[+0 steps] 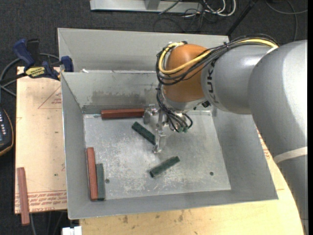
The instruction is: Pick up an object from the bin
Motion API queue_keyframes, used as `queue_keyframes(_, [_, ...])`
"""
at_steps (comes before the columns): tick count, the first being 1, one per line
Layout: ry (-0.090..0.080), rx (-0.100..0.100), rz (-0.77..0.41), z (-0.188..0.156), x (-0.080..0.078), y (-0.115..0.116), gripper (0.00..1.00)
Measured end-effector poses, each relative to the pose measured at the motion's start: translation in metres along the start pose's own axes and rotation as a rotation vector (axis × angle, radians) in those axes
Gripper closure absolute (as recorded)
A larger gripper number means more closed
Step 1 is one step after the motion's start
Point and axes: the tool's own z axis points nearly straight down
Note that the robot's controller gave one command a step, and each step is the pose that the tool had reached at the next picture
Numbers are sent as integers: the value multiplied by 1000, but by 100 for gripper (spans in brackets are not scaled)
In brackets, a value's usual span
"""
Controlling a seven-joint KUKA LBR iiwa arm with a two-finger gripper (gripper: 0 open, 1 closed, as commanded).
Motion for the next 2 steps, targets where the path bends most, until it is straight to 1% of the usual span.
queue_keyframes(1, [-5, -1, 0, -3, -1, 1, 100])
queue_keyframes(2, [-12, 1, 5, -152, 24, -11, 100])
